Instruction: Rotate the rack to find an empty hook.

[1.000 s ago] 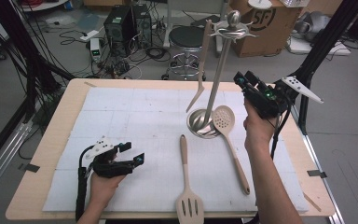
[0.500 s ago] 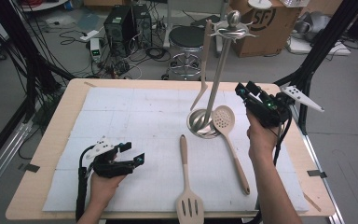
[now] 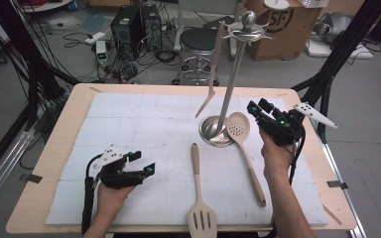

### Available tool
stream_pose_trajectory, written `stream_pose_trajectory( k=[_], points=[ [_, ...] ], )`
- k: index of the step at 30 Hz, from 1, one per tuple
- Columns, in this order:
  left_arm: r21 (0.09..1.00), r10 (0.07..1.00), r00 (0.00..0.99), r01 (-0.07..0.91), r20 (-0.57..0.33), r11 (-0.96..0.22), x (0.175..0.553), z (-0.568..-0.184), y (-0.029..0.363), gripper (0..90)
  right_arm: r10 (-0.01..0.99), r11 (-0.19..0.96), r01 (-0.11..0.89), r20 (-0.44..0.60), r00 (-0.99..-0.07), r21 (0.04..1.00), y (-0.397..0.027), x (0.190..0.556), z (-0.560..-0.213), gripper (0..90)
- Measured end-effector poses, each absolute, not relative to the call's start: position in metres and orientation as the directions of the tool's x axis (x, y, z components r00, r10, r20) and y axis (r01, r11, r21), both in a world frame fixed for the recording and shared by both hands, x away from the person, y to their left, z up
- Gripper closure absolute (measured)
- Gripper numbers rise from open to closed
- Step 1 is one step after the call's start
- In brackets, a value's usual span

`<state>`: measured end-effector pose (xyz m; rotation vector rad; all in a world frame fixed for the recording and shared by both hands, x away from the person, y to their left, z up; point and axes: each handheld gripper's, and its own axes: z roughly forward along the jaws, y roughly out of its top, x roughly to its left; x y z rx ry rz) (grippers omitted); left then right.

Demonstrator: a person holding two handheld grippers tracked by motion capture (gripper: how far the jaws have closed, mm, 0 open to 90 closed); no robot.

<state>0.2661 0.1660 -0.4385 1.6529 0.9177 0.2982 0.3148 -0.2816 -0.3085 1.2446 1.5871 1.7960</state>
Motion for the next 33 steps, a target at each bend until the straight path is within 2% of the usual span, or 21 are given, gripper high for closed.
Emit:
stream_pose_trajectory(
  k=[19,33],
  points=[
    [0.914,0.700,0.659,0.405,-0.275,-0.022,0.268,-0.439,0.165,24.3,0.799,-0.178,0.305,0.318,-0.510,0.936,-0.277,0.308,-0.330,44.5],
    [0.913,0.699,0.661,0.406,-0.273,-0.027,0.269,-0.439,0.164,24.3,0.791,-0.159,0.375,0.345,-0.505,0.913,-0.276,0.303,-0.358,44.7]
  ],
)
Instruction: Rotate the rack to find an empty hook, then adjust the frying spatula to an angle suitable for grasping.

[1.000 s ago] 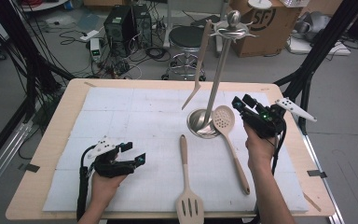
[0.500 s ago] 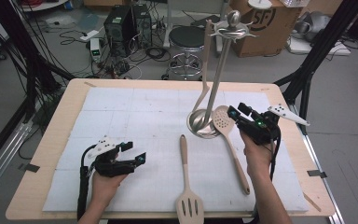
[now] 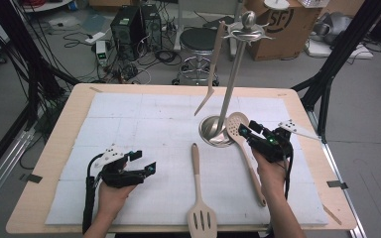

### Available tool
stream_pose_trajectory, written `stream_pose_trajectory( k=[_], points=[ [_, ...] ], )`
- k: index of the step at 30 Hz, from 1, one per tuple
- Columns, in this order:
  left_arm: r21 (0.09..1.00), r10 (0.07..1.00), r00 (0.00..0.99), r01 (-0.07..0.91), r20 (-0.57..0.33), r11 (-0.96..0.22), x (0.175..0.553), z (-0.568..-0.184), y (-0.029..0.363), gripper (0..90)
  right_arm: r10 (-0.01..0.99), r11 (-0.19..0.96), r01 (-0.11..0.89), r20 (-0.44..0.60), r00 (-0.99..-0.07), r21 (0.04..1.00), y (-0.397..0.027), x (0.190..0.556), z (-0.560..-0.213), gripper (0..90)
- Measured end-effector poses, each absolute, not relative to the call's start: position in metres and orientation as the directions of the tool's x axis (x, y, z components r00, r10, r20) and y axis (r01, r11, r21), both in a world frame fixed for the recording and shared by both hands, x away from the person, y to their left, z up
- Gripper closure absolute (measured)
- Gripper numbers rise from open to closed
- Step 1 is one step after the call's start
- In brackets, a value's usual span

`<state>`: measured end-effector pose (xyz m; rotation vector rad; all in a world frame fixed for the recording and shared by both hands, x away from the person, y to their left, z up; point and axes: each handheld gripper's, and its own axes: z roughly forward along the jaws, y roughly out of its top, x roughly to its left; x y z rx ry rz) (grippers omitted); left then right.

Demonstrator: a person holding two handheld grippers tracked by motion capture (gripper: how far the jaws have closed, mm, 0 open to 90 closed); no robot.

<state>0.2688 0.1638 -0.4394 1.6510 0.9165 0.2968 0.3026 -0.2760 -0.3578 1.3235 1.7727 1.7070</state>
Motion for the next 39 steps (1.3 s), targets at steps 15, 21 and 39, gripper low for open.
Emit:
stream_pose_trajectory(
  k=[15,21,39],
  points=[
    [0.914,0.697,0.662,0.406,-0.275,-0.025,0.269,-0.439,0.163,24.3,0.758,-0.085,0.458,0.355,-0.546,0.885,-0.248,0.299,-0.386,46.1],
    [0.914,0.696,0.663,0.405,-0.275,-0.024,0.269,-0.439,0.164,24.3,0.752,-0.058,0.483,0.356,-0.554,0.874,-0.241,0.299,-0.397,49.2],
    [0.914,0.694,0.664,0.405,-0.278,-0.021,0.268,-0.438,0.164,24.3,0.754,0.027,0.605,0.381,-0.535,0.796,-0.222,0.304,-0.428,89.6]
  ],
)
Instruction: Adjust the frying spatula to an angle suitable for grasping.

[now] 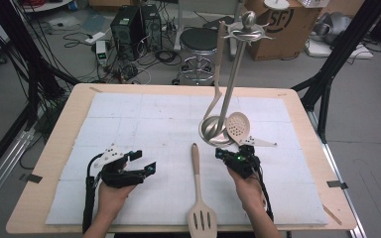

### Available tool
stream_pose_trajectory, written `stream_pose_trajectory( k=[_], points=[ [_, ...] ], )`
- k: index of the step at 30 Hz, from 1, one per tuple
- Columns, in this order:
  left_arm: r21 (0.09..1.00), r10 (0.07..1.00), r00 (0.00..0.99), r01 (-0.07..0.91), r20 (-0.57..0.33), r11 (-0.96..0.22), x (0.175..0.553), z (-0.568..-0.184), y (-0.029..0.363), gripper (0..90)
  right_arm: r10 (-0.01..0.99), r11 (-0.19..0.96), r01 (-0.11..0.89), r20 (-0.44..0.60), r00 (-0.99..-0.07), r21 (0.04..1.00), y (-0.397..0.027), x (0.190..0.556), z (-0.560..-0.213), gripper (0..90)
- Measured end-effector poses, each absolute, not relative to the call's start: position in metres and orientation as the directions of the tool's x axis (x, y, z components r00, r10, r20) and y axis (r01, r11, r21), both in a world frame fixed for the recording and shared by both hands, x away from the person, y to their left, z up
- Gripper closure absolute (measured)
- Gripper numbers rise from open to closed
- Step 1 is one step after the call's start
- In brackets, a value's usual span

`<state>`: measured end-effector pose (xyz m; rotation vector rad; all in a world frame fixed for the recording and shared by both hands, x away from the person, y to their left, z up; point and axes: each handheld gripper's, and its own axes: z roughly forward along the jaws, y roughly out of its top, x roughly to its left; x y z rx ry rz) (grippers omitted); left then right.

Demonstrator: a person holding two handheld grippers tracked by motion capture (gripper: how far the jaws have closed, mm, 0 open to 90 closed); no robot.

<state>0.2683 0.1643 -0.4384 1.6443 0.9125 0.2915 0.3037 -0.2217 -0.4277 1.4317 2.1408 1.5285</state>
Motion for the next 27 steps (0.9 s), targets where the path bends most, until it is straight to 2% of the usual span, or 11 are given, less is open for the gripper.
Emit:
stream_pose_trajectory(
  k=[7,17,27],
  points=[
    [0.915,0.693,0.666,0.404,-0.278,-0.022,0.268,-0.438,0.164,24.3,0.753,0.048,0.647,0.398,-0.524,0.761,-0.215,0.305,-0.438,89.6],
    [0.914,0.693,0.665,0.405,-0.278,-0.022,0.268,-0.438,0.164,24.3,0.768,0.123,0.748,0.415,-0.488,0.652,-0.200,0.311,-0.458,89.9],
    [0.914,0.693,0.665,0.405,-0.278,-0.022,0.268,-0.439,0.164,24.3,0.758,0.151,0.763,0.422,-0.497,0.628,-0.188,0.311,-0.463,89.9]
  ],
)
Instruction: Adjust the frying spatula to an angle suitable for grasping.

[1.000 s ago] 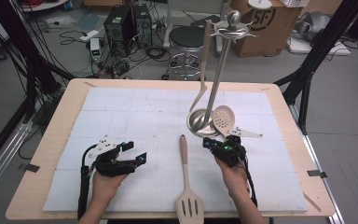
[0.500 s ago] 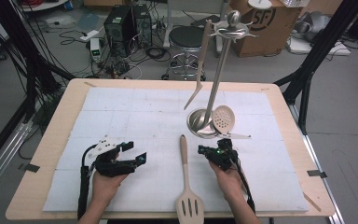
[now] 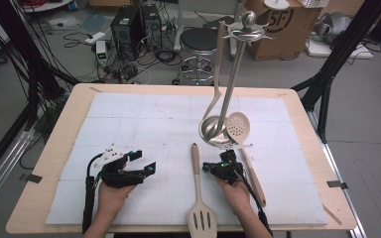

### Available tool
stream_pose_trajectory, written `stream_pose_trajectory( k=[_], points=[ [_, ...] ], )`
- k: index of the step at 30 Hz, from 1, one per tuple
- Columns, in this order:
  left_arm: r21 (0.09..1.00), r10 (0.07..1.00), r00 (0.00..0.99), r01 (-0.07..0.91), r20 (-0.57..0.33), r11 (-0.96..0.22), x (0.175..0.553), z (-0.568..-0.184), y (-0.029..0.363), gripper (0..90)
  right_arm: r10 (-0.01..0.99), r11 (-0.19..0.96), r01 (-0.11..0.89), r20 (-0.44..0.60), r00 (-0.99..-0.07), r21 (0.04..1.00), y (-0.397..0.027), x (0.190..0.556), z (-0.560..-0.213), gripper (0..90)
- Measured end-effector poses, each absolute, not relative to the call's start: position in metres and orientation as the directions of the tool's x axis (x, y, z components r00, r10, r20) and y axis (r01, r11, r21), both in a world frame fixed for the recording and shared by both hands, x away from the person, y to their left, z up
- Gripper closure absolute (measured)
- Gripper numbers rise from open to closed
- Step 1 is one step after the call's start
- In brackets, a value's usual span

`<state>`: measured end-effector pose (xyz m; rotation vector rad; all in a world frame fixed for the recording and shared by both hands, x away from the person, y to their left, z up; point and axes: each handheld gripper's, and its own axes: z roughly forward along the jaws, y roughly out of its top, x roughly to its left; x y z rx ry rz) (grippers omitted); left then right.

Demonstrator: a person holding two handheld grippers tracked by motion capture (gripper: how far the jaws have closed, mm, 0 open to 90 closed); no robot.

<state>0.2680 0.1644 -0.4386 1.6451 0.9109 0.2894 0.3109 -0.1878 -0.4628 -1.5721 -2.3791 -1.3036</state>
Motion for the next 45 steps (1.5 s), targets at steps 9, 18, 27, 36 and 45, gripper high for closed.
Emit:
stream_pose_trajectory(
  k=[9,18,27,36,45],
  points=[
    [0.912,0.695,0.663,0.409,-0.279,-0.023,0.267,-0.439,0.165,24.3,0.739,0.148,0.774,0.452,-0.500,0.615,-0.182,0.313,-0.464,89.9],
    [0.912,0.697,0.661,0.410,-0.277,-0.026,0.267,-0.439,0.166,24.3,0.736,0.154,0.772,0.449,-0.506,0.617,-0.174,0.316,-0.464,89.9],
    [0.912,0.697,0.661,0.410,-0.278,-0.025,0.267,-0.439,0.166,24.3,0.734,0.179,0.769,0.437,-0.520,0.613,-0.165,0.322,-0.463,89.9],
    [0.912,0.697,0.660,0.410,-0.280,-0.021,0.267,-0.439,0.167,24.3,0.732,0.208,0.762,0.419,-0.537,0.613,-0.154,0.329,-0.461,89.9],
    [0.913,0.699,0.659,0.407,-0.280,-0.019,0.267,-0.439,0.167,24.3,0.717,0.244,0.749,0.406,-0.567,0.616,-0.145,0.335,-0.461,89.9]
  ],
)
